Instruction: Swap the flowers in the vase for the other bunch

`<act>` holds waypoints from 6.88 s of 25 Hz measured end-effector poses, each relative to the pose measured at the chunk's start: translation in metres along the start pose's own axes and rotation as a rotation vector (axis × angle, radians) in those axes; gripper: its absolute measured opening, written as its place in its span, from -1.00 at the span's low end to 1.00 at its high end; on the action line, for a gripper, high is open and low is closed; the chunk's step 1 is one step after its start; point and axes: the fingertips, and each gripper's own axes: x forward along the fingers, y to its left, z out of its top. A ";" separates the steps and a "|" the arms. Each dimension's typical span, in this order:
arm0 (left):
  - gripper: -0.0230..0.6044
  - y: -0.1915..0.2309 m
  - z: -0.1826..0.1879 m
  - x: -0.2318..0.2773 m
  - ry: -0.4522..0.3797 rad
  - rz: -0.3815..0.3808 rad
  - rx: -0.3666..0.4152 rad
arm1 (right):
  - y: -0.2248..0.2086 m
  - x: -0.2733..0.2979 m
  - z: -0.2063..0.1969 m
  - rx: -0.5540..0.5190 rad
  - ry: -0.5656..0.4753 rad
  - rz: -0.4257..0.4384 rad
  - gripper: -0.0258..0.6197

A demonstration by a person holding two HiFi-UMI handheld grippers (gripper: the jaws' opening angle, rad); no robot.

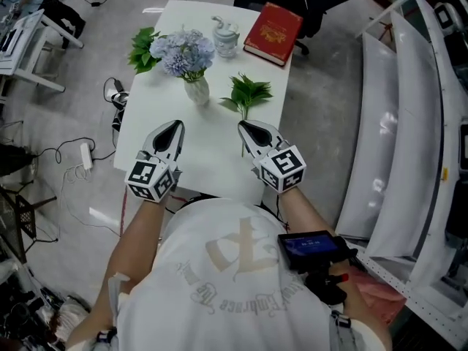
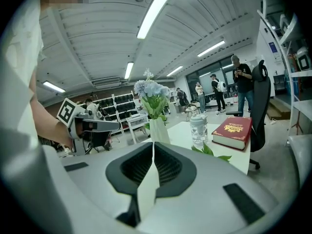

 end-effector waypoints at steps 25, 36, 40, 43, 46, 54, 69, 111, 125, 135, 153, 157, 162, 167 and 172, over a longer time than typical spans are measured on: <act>-0.13 0.015 0.046 0.046 -0.022 0.011 0.034 | -0.002 -0.016 -0.015 0.036 -0.001 -0.035 -0.89; -0.03 0.028 0.058 0.081 -0.019 0.045 0.079 | -0.007 -0.024 -0.017 0.058 -0.006 -0.074 -0.89; 0.00 0.031 0.061 0.092 -0.008 0.047 0.111 | -0.010 -0.029 -0.020 0.068 -0.008 -0.096 -0.89; 0.01 0.034 0.060 0.100 0.001 0.051 0.143 | -0.013 -0.032 -0.021 0.072 -0.009 -0.110 -0.89; 0.01 0.035 0.061 0.107 0.009 0.054 0.158 | -0.014 -0.035 -0.023 0.078 -0.010 -0.120 -0.89; -0.14 0.037 0.065 0.115 0.015 0.070 0.169 | -0.017 -0.039 -0.025 0.090 -0.007 -0.139 -0.89; -0.71 0.031 0.074 0.099 -0.061 0.083 0.206 | -0.016 -0.036 -0.028 0.092 -0.003 -0.140 -0.89; -0.82 0.000 0.186 0.047 -0.412 0.050 0.185 | -0.011 -0.045 -0.029 0.075 -0.017 -0.108 -0.89; -0.81 -0.009 0.225 0.005 -0.524 0.049 0.143 | 0.002 -0.045 -0.025 0.058 -0.023 -0.078 -0.89; -0.81 0.013 0.223 -0.029 -0.535 0.074 0.015 | 0.016 -0.038 -0.028 0.044 -0.011 -0.030 -0.89; -0.81 0.074 0.121 -0.076 -0.340 0.177 -0.211 | 0.055 -0.007 -0.042 0.034 0.051 0.062 -0.89; -0.81 0.083 0.085 -0.082 -0.261 0.194 -0.247 | 0.063 0.001 -0.044 0.028 0.063 0.071 -0.89; -0.81 0.092 0.040 -0.089 -0.173 0.213 -0.308 | 0.071 0.011 -0.044 0.024 0.076 0.078 -0.89; -0.81 0.103 0.002 -0.091 -0.091 0.222 -0.358 | 0.076 0.019 -0.044 0.021 0.087 0.075 -0.89; -0.81 0.117 -0.036 -0.090 -0.001 0.232 -0.408 | 0.079 0.025 -0.045 0.024 0.095 0.068 -0.89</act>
